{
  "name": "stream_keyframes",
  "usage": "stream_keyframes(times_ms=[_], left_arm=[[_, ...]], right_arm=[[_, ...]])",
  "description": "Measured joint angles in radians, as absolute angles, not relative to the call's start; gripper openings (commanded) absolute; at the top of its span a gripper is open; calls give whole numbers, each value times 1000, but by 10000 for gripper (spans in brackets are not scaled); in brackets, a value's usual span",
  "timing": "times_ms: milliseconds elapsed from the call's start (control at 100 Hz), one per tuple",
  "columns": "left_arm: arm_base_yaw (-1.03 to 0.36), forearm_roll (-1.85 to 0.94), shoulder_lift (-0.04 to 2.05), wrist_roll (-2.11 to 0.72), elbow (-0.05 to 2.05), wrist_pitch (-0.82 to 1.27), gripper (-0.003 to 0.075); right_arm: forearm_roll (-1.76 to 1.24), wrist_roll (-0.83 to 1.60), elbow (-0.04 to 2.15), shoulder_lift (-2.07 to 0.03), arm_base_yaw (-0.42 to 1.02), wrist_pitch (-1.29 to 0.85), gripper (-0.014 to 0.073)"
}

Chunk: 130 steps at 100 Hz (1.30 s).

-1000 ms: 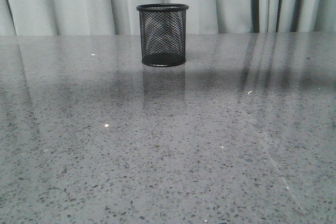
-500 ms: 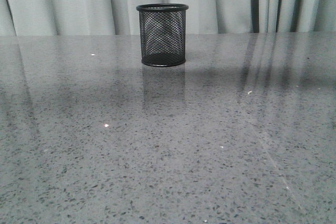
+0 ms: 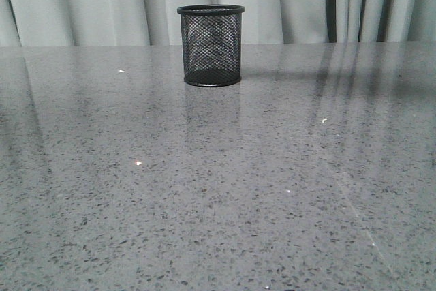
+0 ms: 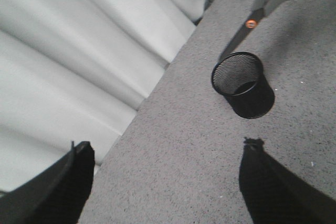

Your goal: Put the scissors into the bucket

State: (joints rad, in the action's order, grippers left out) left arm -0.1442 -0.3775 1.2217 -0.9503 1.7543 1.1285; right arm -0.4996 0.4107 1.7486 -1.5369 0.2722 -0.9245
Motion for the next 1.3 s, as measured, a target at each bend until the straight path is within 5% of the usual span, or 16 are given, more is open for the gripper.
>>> stream_keyframes(times_ms=[330,840,940,1130,1300], left_arm=[[-126,-380,1206,-936,1754,1143,534],[-126,-380,1206,-935,1754,1151,534],[-126,-380,1206,-935,1754,1151,534],[-126,-380,1206,-935,1754,1151,534],[-126,-380,1206,-933,1754,1151,534]], right_arm=[[-382,347,1952,-1732,272,-1077,-61],[-409,345,1971,-1808,273,-1088,-52],[-413,345,1971,-1815,275,-1088,31],[-430,345,1971,-1826,276,-1083,341],[-443,345,2002,-1827,276,-1082,363]])
